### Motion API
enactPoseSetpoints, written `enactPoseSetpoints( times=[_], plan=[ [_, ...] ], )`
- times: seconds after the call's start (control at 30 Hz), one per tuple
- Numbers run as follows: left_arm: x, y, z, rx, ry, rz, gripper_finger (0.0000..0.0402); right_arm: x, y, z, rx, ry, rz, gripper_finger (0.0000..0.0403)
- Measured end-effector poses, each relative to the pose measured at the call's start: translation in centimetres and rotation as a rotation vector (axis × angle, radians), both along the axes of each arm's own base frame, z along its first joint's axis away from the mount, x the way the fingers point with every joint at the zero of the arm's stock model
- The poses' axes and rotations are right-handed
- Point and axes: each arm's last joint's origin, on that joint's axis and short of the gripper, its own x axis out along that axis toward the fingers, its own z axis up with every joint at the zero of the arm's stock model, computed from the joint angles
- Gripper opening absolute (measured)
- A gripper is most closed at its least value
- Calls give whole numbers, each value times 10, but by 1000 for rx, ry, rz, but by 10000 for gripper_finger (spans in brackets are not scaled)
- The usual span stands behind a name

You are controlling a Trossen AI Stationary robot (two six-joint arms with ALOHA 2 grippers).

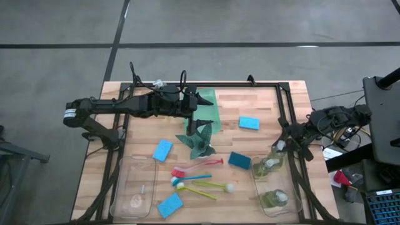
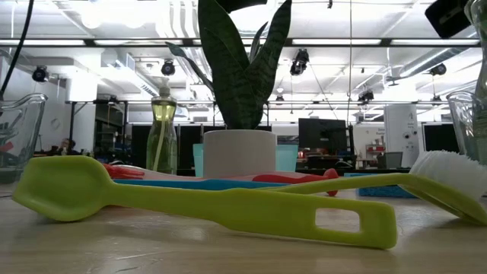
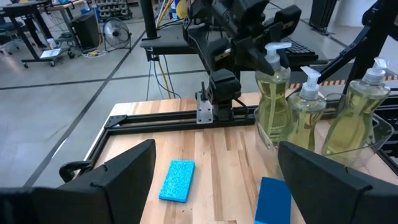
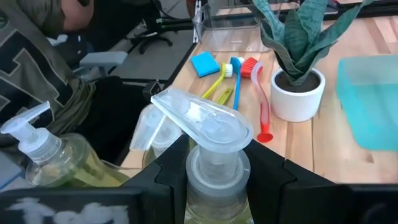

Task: Pick & Place Kitchen Sink Supplies
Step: Put the yellow soap dispenser into the right transparent bin

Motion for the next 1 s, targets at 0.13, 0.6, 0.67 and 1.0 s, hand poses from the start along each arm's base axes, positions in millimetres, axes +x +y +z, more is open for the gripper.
enactPoseSetpoints(
  times=[0.13,0.6,0.67,1.0],
  plan=[
    [0,0,0,0,0,0,330,-1,-1,-16,21,6,-12,115],
    [0,0,2,-6,-24,2,330,0,3,-31,121,28,46,143],
    [0,0,2,-11,-24,4,330,1,3,-34,132,44,37,148],
    [0,0,2,-14,-24,4,330,0,3,-31,165,59,29,179]
  ],
)
